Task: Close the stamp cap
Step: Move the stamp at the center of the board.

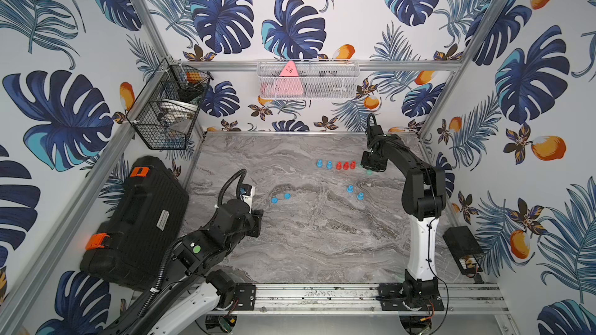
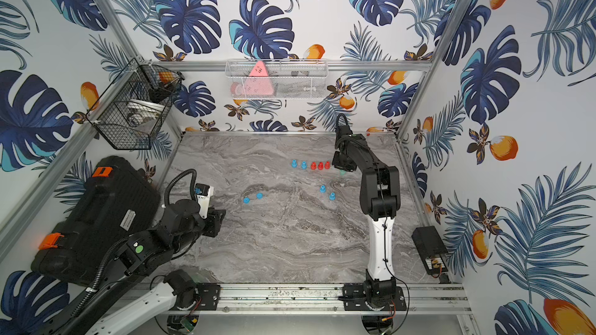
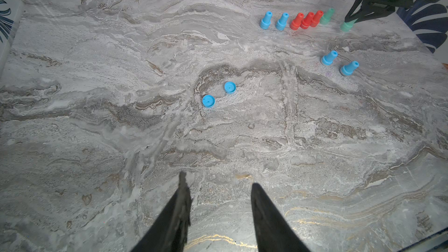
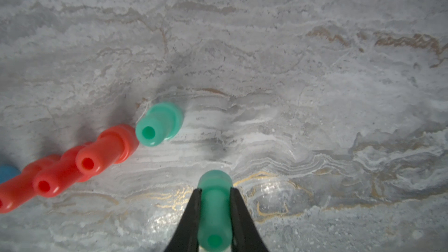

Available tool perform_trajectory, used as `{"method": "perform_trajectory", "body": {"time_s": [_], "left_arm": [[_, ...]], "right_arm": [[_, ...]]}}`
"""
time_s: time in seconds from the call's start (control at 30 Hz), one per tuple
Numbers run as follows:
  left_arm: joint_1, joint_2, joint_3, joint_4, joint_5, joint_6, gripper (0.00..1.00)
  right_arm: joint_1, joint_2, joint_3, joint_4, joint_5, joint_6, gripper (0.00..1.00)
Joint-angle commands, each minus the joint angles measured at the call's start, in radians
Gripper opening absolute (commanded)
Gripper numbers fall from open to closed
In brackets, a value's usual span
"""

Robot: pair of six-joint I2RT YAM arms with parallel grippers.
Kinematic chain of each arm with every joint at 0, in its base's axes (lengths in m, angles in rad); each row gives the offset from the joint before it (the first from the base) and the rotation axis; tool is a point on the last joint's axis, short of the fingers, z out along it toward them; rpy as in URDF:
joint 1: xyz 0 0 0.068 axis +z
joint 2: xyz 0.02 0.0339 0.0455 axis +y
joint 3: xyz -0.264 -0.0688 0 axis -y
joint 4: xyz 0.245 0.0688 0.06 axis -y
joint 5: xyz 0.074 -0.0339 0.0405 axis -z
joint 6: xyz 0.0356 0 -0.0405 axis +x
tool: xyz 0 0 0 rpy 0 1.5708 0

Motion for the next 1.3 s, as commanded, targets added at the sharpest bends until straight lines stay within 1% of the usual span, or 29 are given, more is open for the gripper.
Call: {"method": "perform_trajectory", "body": {"time_s": [0.0, 0.2, 0.43, 0.73, 1.0, 1.1, 1.27], "left_arm": [[0.001, 0.002, 0.001, 0.000, 0.004, 0.012, 0.46], [0.002, 0.003, 0.003, 0.002, 0.005, 0.012, 0.46], [0.002, 0.003, 0.002, 0.001, 0.007, 0.012, 0.46], [0.002, 0.009, 0.003, 0.001, 0.006, 0.011, 0.46], [0.004, 0.009, 0.003, 0.000, 0.004, 0.011, 0.46], [0.005, 0.010, 0.002, 0.001, 0.004, 0.011, 0.46], [0.007, 0.012, 0.003, 0.001, 0.006, 0.013, 0.46]], "right_arm": [[-0.009, 0.019, 0.030, -0.004, 0.012, 0.013, 0.16], [-0.015, 0.048, 0.044, -0.001, 0.032, 0.017, 0.17], [-0.032, 0.078, 0.054, 0.007, 0.021, 0.025, 0.17], [-0.043, 0.134, 0.135, -0.011, 0.014, 0.025, 0.17], [-0.043, 0.206, 0.255, -0.055, 0.002, 0.027, 0.21], [-0.043, 0.212, 0.267, -0.057, -0.005, 0.029, 0.22], [-0.043, 0.196, 0.257, -0.052, -0.004, 0.028, 0.26]]}}
